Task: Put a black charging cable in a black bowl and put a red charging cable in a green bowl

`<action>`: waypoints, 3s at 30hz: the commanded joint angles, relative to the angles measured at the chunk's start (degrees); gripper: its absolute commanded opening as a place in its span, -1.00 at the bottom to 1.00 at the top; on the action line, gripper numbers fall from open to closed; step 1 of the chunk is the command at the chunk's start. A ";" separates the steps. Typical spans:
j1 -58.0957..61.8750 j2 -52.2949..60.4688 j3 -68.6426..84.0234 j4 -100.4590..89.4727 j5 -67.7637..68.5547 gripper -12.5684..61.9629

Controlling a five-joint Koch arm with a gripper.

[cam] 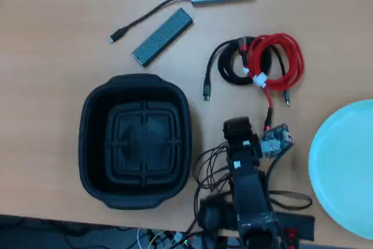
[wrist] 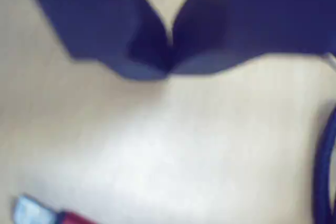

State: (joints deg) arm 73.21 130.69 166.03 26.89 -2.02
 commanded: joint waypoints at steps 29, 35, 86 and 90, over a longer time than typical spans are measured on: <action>-3.16 5.27 1.93 0.70 1.23 -0.87; 0.26 5.19 0.35 1.14 1.05 -0.87; -3.78 -23.64 -56.95 29.18 1.49 -0.87; -6.77 -32.70 -67.76 34.10 0.79 -0.87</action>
State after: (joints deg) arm 67.85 99.58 105.21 59.41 -0.53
